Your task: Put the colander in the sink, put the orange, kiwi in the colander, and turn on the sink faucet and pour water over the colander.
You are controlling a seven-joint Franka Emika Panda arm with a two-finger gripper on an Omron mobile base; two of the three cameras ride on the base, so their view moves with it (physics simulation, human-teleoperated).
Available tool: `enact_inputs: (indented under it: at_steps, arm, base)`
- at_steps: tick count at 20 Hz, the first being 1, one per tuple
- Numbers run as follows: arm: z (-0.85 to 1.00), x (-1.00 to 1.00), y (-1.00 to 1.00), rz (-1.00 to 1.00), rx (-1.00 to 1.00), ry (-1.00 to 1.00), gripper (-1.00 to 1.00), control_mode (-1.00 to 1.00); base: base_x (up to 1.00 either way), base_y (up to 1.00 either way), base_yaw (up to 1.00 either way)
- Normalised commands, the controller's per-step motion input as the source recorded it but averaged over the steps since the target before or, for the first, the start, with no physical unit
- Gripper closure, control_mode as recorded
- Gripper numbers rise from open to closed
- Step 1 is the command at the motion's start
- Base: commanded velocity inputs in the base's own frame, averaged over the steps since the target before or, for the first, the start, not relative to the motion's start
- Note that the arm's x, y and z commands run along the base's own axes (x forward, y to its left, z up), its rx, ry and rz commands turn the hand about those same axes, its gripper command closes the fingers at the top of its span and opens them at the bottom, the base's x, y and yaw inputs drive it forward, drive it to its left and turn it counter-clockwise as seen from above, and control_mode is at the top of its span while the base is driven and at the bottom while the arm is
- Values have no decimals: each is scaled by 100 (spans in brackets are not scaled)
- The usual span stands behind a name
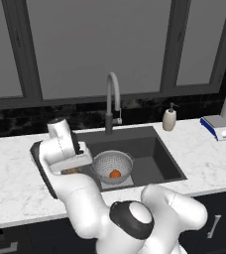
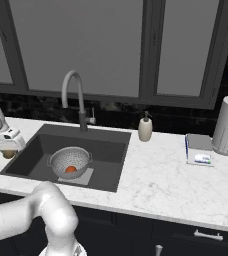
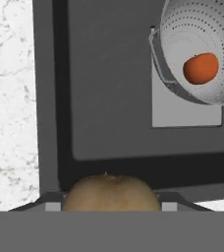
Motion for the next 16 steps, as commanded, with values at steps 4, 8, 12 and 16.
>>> enact_inputs:
  at_steps: [4,8,12,16]
  arm:
    - [48,0,-100,-4,3,0,100,-100]
    - [44,-2,-100,-6,7,0,100,-100]
    - [5,0,-81,-4,3,-1,100,-100]
    - [-36,1,-54,0,0,-10,100,-100]
  base:
    - [0,0,0]
    - [0,0,0]
    - [0,0,0]
    - [0,0,0]
